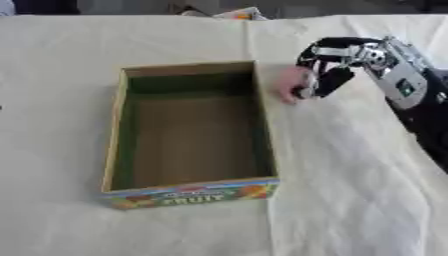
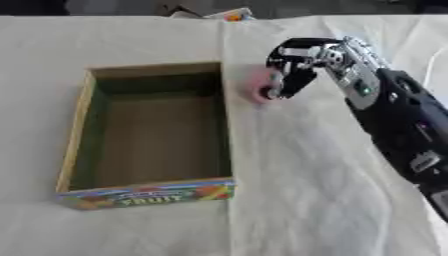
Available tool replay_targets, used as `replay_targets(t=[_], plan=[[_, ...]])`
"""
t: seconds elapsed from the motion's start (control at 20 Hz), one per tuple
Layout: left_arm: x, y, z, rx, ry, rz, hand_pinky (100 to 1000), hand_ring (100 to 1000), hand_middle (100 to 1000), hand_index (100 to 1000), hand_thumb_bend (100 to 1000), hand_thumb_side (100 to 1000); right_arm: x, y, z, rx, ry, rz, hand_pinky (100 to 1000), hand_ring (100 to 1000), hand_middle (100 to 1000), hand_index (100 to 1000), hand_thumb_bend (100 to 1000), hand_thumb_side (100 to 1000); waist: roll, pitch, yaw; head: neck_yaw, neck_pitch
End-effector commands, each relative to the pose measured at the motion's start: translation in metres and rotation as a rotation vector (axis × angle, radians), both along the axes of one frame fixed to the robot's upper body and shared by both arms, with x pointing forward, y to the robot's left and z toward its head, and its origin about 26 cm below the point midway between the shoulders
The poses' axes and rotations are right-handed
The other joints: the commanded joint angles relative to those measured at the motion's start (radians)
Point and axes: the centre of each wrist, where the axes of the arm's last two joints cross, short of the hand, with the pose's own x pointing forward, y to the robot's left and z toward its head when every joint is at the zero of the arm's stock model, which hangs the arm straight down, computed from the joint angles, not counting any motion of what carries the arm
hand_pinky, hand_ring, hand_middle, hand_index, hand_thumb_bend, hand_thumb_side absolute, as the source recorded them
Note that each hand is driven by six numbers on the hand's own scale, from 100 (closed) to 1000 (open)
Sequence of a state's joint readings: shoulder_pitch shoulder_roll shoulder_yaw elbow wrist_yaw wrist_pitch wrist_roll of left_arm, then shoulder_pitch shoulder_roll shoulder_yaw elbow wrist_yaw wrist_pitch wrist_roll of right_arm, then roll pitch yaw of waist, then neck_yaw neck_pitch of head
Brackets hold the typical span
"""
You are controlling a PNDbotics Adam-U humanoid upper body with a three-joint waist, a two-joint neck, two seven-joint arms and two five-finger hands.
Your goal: Pick up objects on the table and place them in the box.
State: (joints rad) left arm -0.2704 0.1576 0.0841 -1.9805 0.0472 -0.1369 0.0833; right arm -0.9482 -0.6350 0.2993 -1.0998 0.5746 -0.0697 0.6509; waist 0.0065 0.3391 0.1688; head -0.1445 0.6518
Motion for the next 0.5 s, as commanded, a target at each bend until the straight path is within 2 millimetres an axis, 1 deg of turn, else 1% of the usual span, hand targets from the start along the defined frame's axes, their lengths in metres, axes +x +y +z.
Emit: replay_targets(t=[0.05, 0.1, 0.15, 0.2, 0.25, 0.3, 0.4, 0.5], plan=[[-0.002, 0.0, 0.007, 0.014, -0.029, -0.006, 529, 650, 583, 586, 100, 925, -0.005, -0.003, 0.012, 0.018, -0.034, 0.011, 651, 722, 459, 681, 100, 375, 0.0, -0.017, -0.001, 0.001, 0.0], [-0.002, 0.0, 0.007, 0.014, -0.029, -0.005, 529, 651, 583, 585, 100, 920, -0.007, -0.005, 0.012, 0.024, -0.038, 0.012, 651, 723, 459, 681, 100, 429, 0.0, -0.017, -0.002, 0.002, 0.0], [-0.002, 0.0, 0.007, 0.014, -0.029, -0.004, 529, 651, 583, 585, 100, 918, -0.009, -0.007, 0.012, 0.03, -0.042, 0.013, 649, 722, 459, 681, 100, 452, 0.0, -0.017, -0.002, 0.002, 0.0], [-0.002, 0.0, 0.008, 0.015, -0.03, -0.004, 529, 651, 582, 585, 100, 912, -0.011, -0.008, 0.013, 0.036, -0.045, 0.012, 645, 718, 457, 678, 100, 515, 0.0, -0.017, -0.002, 0.003, 0.0], [-0.002, 0.0, 0.008, 0.015, -0.031, -0.004, 529, 651, 582, 585, 100, 911, -0.013, -0.009, 0.014, 0.044, -0.05, 0.011, 644, 718, 457, 678, 100, 532, 0.0, -0.017, -0.003, 0.004, 0.0], [-0.002, 0.0, 0.008, 0.016, -0.032, -0.004, 529, 651, 583, 585, 100, 910, -0.015, -0.01, 0.015, 0.051, -0.055, 0.01, 641, 716, 457, 680, 100, 506, 0.0, -0.018, -0.003, 0.005, 0.0], [-0.002, 0.0, 0.008, 0.017, -0.031, -0.003, 530, 652, 583, 585, 100, 910, -0.019, -0.01, 0.017, 0.063, -0.064, 0.007, 638, 713, 460, 675, 100, 491, 0.0, -0.019, -0.004, 0.005, -0.001], [-0.002, 0.0, 0.008, 0.016, -0.031, -0.003, 530, 652, 583, 585, 100, 907, -0.022, -0.009, 0.02, 0.071, -0.074, 0.007, 634, 708, 458, 664, 100, 503, 0.001, -0.02, -0.005, 0.005, -0.001]])
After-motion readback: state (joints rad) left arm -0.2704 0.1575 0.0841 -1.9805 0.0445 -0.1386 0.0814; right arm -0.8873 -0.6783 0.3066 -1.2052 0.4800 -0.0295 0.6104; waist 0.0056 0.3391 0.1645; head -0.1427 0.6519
